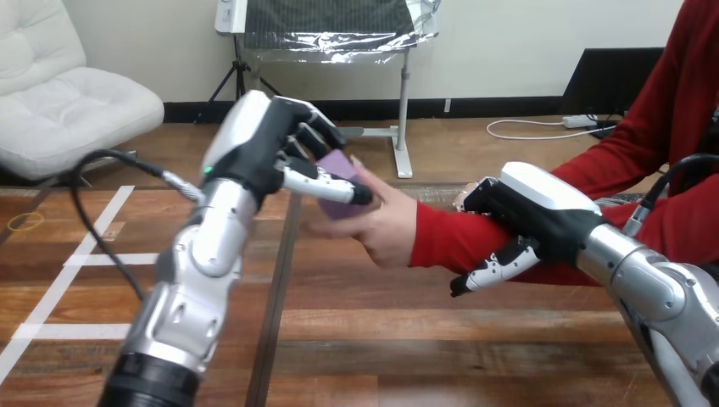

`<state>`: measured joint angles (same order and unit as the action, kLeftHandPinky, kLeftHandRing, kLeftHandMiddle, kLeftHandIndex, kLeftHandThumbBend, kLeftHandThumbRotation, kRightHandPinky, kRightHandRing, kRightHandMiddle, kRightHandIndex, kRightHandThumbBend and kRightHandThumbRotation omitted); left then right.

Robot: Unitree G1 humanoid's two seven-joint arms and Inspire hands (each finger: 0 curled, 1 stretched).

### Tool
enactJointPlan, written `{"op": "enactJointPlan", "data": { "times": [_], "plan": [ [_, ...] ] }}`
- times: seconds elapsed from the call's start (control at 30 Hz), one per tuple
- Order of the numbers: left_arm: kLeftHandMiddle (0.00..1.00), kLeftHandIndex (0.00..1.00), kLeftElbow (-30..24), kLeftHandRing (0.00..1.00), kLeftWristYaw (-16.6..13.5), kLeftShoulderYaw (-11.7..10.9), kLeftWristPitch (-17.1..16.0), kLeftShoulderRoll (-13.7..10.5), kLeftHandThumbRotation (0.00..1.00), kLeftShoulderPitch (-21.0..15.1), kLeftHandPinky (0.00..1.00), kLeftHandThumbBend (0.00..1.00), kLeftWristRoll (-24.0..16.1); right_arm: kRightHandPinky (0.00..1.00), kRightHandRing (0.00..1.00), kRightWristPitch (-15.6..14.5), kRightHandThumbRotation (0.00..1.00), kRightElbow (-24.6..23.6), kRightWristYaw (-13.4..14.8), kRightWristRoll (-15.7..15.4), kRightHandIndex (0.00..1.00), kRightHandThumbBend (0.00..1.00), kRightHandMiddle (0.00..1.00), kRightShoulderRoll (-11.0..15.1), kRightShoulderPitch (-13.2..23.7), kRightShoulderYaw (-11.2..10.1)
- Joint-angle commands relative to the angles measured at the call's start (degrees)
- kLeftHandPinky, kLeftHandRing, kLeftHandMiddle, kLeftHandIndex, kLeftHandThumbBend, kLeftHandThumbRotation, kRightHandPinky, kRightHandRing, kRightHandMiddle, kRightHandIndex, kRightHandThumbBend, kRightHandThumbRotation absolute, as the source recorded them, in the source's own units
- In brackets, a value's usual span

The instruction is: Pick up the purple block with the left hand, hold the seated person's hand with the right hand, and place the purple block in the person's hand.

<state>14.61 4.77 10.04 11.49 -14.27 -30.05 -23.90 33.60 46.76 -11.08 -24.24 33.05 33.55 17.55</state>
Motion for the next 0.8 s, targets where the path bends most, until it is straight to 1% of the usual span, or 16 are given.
{"op": "enactJointPlan", "data": {
  "times": [0.0, 0.13, 0.33, 0.63, 0.77],
  "plan": [
    [0.41, 0.43, 2.1, 0.35, -1.6, 0.4, -1.8, 1.4, 0.00, -5.1, 0.30, 0.79, 0.1, 0.18, 0.21, 1.2, 0.14, -3.9, 0.0, 1.5, 0.26, 0.83, 0.26, -2.8, 2.8, -1.0],
    [0.42, 0.43, 3.7, 0.37, -2.1, 1.0, -2.2, 2.7, 0.00, -5.8, 0.31, 0.79, 0.1, 0.18, 0.21, 0.6, 0.13, -4.6, -0.5, 1.9, 0.26, 0.83, 0.25, -3.3, 2.9, -1.2],
    [0.43, 0.43, 5.3, 0.38, -2.1, 1.7, -2.2, 3.8, 0.00, -6.6, 0.33, 0.78, 0.2, 0.19, 0.21, -0.3, 0.13, -5.6, -0.8, 2.1, 0.26, 0.83, 0.26, -3.8, 3.1, -1.3],
    [0.43, 0.44, 7.6, 0.37, -2.2, 2.6, -4.1, 4.9, 0.00, -7.2, 0.32, 0.79, 0.2, 0.19, 0.22, -0.3, 0.13, -6.6, -0.8, 1.9, 0.27, 0.83, 0.26, -4.2, 3.3, -1.3],
    [0.42, 0.43, 8.3, 0.36, -2.0, 2.8, -4.3, 5.2, 0.00, -7.4, 0.31, 0.79, 0.2, 0.20, 0.22, -0.4, 0.13, -6.8, -0.9, 2.0, 0.27, 0.83, 0.27, -4.2, 3.4, -1.4]
  ]
}}
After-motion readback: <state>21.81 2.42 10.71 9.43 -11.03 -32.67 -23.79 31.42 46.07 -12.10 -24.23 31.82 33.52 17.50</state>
